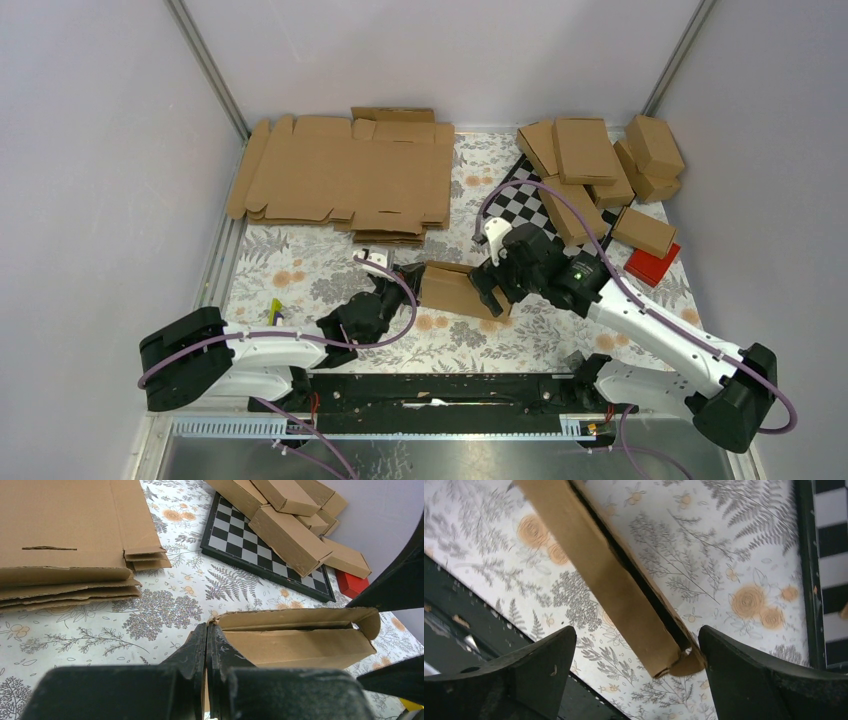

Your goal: Fold the paper box

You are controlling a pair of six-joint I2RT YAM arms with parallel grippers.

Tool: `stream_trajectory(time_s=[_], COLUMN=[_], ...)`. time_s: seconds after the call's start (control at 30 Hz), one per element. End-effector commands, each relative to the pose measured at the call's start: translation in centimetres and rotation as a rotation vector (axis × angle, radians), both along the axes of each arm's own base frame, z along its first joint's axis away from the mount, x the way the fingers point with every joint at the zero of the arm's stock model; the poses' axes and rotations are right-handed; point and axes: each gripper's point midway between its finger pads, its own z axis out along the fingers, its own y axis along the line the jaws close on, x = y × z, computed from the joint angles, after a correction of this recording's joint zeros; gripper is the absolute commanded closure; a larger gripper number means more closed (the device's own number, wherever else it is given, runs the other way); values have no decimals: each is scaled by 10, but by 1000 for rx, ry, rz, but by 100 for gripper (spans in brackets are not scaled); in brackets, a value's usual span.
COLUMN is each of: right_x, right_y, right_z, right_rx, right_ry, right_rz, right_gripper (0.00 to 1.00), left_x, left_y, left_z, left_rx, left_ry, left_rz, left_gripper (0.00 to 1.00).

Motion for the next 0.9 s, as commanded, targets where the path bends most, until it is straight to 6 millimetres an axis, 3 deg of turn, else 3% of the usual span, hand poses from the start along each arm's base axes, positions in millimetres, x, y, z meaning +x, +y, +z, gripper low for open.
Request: stream_trajectory(time_s=[0.0, 0.1, 0.3, 0.53, 0.63, 0.7, 0.87], right_x=[-6, -2, -19, -21, -18, -15, 3], right_y=[20, 17, 17, 6, 2, 2, 28], right_z=[3, -1, -12, -19, -22, -23, -11], right_rx=[5, -34, -41, -126, -170, -173, -69], right_ry=[-72, -73, 33, 121, 138, 131, 74], right_rz=[311, 312, 354, 305, 282, 273, 232], right_gripper=[0, 0, 1, 14, 33, 58, 71], left_x=[-10, -11, -12, -13, -13, -13, -8], left_y=[-7, -8, -10, -11, -11, -11, -8], left_z=[-11, -10, -8, -6, -6, -6, -9], left_rx=[60, 58, 64, 62, 60, 62, 88], left_ry=[15, 12, 6, 5, 4, 5, 28], left_rz=[-70, -78, -92, -100, -101, -100, -66], left_gripper=[100, 100, 100, 100, 100, 100, 100])
